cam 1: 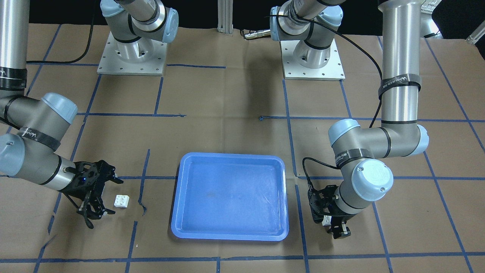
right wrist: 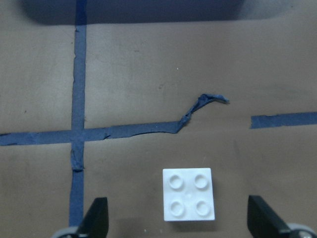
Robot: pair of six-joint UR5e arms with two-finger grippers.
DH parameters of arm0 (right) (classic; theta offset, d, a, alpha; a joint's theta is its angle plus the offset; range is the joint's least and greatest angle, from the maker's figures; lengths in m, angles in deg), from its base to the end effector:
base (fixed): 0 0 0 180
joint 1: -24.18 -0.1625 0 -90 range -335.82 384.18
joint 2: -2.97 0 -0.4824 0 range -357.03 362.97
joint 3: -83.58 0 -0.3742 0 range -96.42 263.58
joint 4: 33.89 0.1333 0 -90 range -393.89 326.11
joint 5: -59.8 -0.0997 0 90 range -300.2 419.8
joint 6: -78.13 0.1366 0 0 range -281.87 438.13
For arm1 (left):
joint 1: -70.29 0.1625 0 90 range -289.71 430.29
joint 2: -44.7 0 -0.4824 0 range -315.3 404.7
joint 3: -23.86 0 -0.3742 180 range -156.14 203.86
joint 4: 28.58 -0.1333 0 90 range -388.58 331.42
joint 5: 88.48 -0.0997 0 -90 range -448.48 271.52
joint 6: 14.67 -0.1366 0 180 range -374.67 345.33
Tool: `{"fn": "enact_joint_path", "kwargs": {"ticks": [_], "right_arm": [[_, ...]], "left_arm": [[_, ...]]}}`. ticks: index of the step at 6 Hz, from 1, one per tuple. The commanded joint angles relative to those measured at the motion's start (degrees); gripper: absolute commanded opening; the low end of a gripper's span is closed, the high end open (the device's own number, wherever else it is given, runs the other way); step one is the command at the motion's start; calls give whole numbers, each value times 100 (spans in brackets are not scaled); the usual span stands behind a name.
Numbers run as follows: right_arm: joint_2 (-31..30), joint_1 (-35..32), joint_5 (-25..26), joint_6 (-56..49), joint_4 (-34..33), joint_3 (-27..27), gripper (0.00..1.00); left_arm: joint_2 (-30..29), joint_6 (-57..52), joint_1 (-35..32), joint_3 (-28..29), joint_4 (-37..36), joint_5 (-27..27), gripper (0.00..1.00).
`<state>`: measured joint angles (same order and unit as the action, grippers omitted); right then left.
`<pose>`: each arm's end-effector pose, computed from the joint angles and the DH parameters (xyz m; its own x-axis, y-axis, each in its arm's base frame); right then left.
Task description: Assemble white blocks and place on blue tray
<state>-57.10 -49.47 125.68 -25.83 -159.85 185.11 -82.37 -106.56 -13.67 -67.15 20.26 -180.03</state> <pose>0.0102 -0.6370 0.1992 -0.0633 -0.9980 0.0051 -0.9068 0.0554 -0.4179 -0.0560 -0.7020 0.1856 -0.0722 0.9960 -0.0528 0.9969 0.0738 0.0288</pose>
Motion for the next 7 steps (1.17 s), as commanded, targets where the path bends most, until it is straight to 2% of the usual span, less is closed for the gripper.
{"fn": "enact_joint_path", "kwargs": {"ticks": [1,2,4,5,7], "right_arm": [[4,0,-14,-19,-16,87,100],[12,0,4,-10,-16,104,98],[21,0,21,-1,-16,96,86],[47,0,21,-1,-16,87,77],[39,0,57,-1,-16,69,53]], "left_arm": [[15,13,-6,57,-68,-64,7],[102,-4,-6,92,-24,-126,3],[366,326,-355,180,353,-65,0],[471,1078,-932,189,354,-82,0],[648,1733,-1726,163,450,-100,0]]}}
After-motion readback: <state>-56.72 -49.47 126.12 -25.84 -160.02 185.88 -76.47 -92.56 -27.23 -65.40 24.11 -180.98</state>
